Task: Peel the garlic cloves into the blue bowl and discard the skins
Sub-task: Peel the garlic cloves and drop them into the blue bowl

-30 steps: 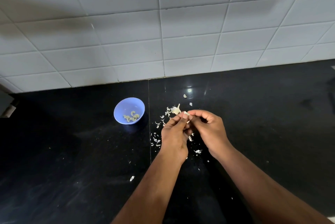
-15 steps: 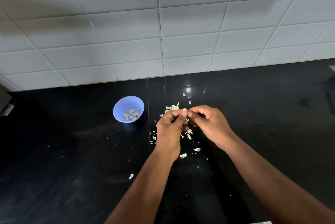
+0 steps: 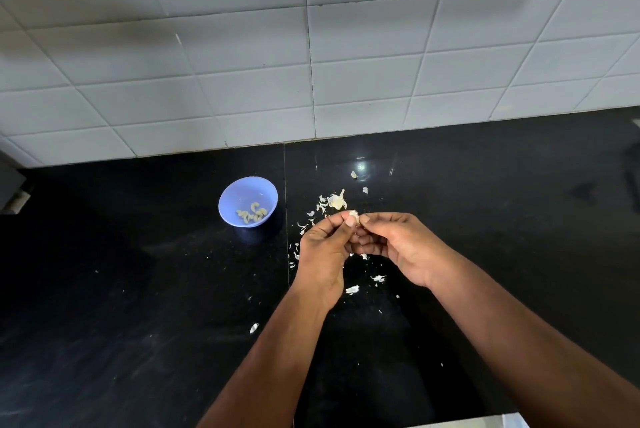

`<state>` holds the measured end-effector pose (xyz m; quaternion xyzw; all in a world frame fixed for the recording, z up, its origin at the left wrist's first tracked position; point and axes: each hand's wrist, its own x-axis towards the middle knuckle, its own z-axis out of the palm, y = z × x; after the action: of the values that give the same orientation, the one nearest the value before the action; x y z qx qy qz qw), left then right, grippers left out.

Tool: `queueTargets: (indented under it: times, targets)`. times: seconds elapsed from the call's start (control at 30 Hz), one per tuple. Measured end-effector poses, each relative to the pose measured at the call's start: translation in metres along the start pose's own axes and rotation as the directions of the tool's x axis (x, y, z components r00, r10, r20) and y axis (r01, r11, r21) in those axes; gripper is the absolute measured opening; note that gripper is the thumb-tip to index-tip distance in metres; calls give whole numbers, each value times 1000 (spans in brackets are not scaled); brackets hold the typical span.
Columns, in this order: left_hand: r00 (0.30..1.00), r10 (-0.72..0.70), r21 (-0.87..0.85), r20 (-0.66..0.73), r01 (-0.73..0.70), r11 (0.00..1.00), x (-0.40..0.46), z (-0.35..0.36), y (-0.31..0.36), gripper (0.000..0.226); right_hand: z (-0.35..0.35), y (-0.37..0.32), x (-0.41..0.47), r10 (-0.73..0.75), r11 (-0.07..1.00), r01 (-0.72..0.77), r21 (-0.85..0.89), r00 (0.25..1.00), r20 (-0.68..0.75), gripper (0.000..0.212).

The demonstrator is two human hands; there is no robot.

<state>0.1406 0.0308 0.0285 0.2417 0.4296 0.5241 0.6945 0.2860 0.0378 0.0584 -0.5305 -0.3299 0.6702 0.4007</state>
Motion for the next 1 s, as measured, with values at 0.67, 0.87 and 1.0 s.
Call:
queueTargets:
  times: [0.67,0.87,1.0]
  targets:
    - [995,-83,-56,-61,80,995,-2,0,-4,11,21,16,-5,-211,954,176,-245,970,-125,22]
    - [997,-52,-52,-60,48,997,-8,-1,-3,21,26,14,-2,-77,991,64,-115,991,-107,23]
    - [994,-53,-30,-96,51,998,-9,-3,-4,17,31,16,-2,-47,998,40,-57,990,-135,26]
